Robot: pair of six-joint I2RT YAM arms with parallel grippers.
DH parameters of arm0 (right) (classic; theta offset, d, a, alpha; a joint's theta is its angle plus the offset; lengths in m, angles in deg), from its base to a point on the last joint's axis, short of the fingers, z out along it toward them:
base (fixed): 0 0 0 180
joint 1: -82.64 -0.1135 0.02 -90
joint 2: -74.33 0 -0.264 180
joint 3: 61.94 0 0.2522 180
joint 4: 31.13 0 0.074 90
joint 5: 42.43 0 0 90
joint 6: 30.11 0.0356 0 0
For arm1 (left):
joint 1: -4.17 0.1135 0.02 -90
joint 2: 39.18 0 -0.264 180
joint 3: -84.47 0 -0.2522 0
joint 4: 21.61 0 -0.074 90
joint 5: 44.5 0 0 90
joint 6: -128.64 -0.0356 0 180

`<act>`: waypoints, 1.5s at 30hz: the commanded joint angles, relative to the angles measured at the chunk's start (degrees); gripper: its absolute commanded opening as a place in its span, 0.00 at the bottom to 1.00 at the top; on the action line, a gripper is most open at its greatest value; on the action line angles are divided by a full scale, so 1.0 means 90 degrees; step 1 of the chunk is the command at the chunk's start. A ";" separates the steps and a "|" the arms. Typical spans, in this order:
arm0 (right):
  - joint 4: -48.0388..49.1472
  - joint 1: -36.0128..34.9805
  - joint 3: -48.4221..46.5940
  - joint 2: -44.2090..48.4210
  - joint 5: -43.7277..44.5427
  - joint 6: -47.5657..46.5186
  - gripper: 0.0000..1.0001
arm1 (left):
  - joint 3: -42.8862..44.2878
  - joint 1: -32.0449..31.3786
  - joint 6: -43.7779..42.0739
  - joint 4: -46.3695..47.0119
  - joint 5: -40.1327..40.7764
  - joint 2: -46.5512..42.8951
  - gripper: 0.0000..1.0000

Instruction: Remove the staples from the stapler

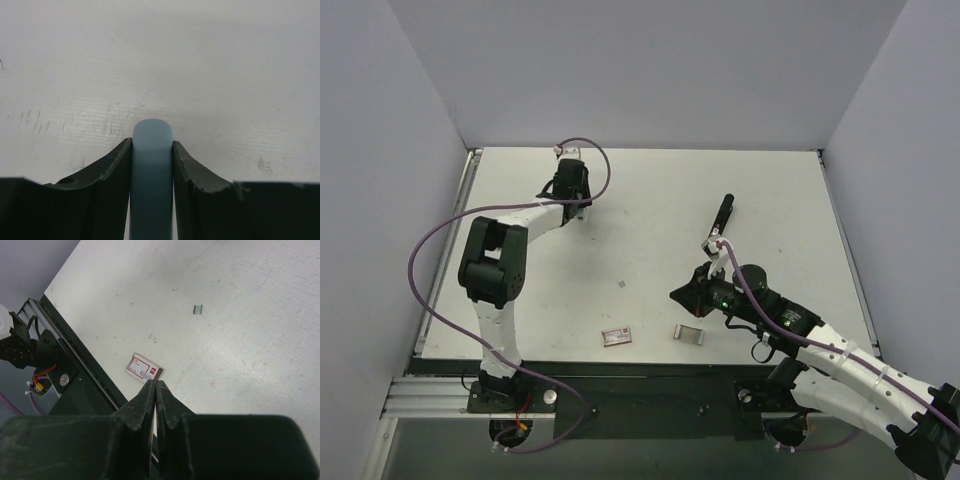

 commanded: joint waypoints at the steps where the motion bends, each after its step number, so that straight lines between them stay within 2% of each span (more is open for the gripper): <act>1: 0.0294 -0.0045 0.0023 0.0073 -0.0059 -0.0028 0.00 | 0.0687 0.0061 0.0093 -0.0142 0.0240 0.0237 0.00; 4: 0.0294 -0.0055 0.0024 0.0043 -0.0059 -0.0018 0.00 | 0.0814 0.0071 0.0152 -0.0473 0.0230 0.0384 0.02; 9: 0.0217 -0.0055 0.0004 0.0073 -0.0040 -0.0018 0.00 | 0.0883 0.0081 0.0376 -0.0718 0.0191 0.0560 0.22; 16: -0.0008 -0.0045 -0.0132 0.0073 0.0009 -0.0086 0.06 | 0.0716 0.0081 0.0445 -0.0728 0.0172 0.0667 0.36; 19: -0.0154 -0.0055 -0.0172 0.0102 0.0136 -0.0106 0.18 | 0.0677 0.0081 0.0425 -0.0767 0.0172 0.0648 0.50; 20: -0.0203 -0.0055 -0.0210 0.0083 0.0223 -0.0106 0.26 | 0.0658 0.0081 0.0425 -0.0767 0.0152 0.0619 0.53; 22: -0.0378 -0.0026 -0.0308 0.0054 0.0341 -0.0106 0.34 | 0.0590 0.0071 0.0406 -0.0748 0.0152 0.0560 0.66; 23: -0.0418 -0.0006 -0.0396 0.0034 0.0390 -0.0096 0.36 | 0.0551 0.0071 0.0415 -0.0747 0.0152 0.0521 0.67; 25: -0.0516 0.0023 -0.0493 -0.0005 0.0458 -0.0096 0.41 | 0.0492 0.0071 0.0386 -0.0738 0.0133 0.0433 0.84; 26: -0.0613 0.0052 -0.0542 -0.0044 0.0507 -0.0086 0.45 | 0.0472 0.0071 0.0338 -0.0738 0.0123 0.0346 0.86; 33: -0.1287 0.0374 -0.1197 -0.0346 0.1366 -0.0037 0.54 | 0.0287 0.0042 0.0357 -0.0962 -0.0110 -0.0503 0.88; 37: -0.1570 0.0890 -0.1480 -0.0659 0.1843 0.0128 0.58 | 0.0209 -0.0055 0.0581 -0.1265 -0.0432 -0.0991 0.89; 41: -0.1629 0.1418 -0.1705 -0.1029 0.1992 0.0402 0.61 | -0.0250 -0.0309 0.1029 -0.1187 -0.0647 -0.1694 0.89; 45: -0.1687 0.1887 -0.2007 -0.1605 0.2050 0.0451 0.62 | -0.1079 -0.0777 0.1382 -0.0602 -0.1098 -0.2543 0.89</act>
